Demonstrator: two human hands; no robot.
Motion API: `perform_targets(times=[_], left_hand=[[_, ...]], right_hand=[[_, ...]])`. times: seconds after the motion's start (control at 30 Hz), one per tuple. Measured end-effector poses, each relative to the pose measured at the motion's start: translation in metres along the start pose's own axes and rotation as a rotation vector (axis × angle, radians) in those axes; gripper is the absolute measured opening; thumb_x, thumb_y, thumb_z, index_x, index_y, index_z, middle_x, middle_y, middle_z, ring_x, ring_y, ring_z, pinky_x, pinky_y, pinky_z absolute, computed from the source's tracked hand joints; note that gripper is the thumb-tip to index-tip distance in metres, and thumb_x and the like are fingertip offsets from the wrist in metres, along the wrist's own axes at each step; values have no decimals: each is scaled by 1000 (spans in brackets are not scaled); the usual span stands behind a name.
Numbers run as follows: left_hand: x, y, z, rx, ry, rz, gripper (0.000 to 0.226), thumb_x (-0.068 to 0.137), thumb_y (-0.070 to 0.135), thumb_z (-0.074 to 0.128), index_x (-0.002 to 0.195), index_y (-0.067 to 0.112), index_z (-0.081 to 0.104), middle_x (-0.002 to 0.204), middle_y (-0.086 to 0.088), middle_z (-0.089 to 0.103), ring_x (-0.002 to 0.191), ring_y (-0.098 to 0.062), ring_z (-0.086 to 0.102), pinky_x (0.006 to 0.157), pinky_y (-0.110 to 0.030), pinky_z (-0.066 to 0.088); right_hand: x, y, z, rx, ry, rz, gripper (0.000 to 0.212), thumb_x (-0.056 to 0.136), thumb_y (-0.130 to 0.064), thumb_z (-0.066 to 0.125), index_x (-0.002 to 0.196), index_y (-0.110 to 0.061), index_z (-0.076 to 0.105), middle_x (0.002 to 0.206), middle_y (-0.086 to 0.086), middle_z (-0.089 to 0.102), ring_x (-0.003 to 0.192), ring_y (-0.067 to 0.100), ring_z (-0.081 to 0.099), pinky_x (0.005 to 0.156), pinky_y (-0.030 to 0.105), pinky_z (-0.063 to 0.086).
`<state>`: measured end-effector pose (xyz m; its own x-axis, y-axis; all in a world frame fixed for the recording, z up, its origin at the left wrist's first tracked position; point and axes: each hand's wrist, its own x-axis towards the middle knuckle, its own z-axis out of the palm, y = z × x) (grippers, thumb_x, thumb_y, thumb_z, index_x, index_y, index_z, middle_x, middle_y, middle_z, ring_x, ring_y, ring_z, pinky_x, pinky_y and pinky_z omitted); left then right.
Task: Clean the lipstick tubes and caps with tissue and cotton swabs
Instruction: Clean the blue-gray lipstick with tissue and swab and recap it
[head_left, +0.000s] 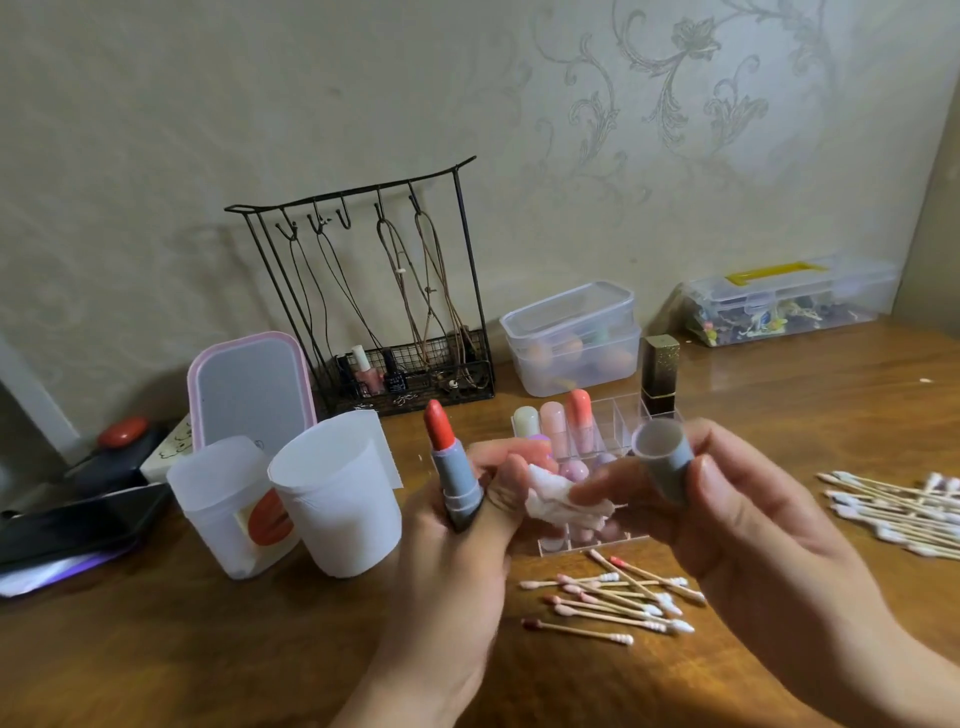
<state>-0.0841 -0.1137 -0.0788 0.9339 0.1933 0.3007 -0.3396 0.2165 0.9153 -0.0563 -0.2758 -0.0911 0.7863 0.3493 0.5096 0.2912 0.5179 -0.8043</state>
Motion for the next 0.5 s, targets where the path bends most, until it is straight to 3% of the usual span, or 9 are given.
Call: perform_targets(times=[0.07,0.1,0.17,0.2,0.23,0.27,0.33,0.4,0.5], left_hand=[[-1,0,1,-169,-40,-62,25,77,31,68,88,9,72,87,-18,70,84,-26,71,70,-27,56],[-1,-1,1,-220,-43,-88,25,77,30,66,88,8,71,86,-18,69,84,-28,70,70,-28,56],[-1,-2,1,-273,-35,-124,22,80,29,69,84,8,67,78,-13,63,76,-24,67,66,-28,54],[-1,-3,2,-289,-31,-135,24,78,31,73,82,9,64,72,-9,59,69,-20,63,64,-28,52],[0,-4,2,-293,-13,-153,28,74,32,77,82,10,62,68,-7,54,64,-17,57,65,-29,49],[1,-5,1,-281,13,-179,32,69,33,79,81,11,60,65,-5,51,62,-17,51,67,-31,44],[2,-5,0,-162,43,-206,31,62,34,81,77,14,63,61,-5,52,64,-22,44,68,-38,39],[0,-3,-2,8,-46,-224,26,66,34,82,75,15,66,59,-5,53,60,-23,44,57,-32,41],[-4,-2,-3,126,-197,-320,32,68,47,72,79,18,65,60,-1,47,51,-11,41,41,-20,34]], right_hand=[[-4,4,3,-60,-29,15,47,86,-55,65,101,-11,65,108,21,70,107,34,66,98,47,45],[-6,5,5,-72,-56,35,48,86,-54,65,103,-9,63,110,20,70,111,32,65,103,45,42],[-9,4,9,-85,-103,79,49,85,-52,67,102,-7,62,106,20,70,104,24,65,95,15,43],[-9,2,12,-108,-125,93,48,83,-52,68,101,-7,62,104,23,69,97,21,63,103,10,38],[-10,0,12,-129,-151,106,46,82,-52,69,98,-9,63,103,23,70,94,21,63,73,4,17],[-10,0,12,-149,-164,112,43,80,-52,72,96,-13,64,102,19,71,94,21,65,78,2,36],[-10,-1,10,-186,-124,85,41,72,-54,79,89,-20,65,95,11,74,87,20,69,82,12,47],[-7,-2,5,-199,-33,46,43,65,-50,85,84,-18,65,82,10,73,70,15,68,70,18,52],[1,-5,-3,-219,73,31,47,59,-46,89,82,-14,63,73,16,69,62,19,63,55,27,53]])
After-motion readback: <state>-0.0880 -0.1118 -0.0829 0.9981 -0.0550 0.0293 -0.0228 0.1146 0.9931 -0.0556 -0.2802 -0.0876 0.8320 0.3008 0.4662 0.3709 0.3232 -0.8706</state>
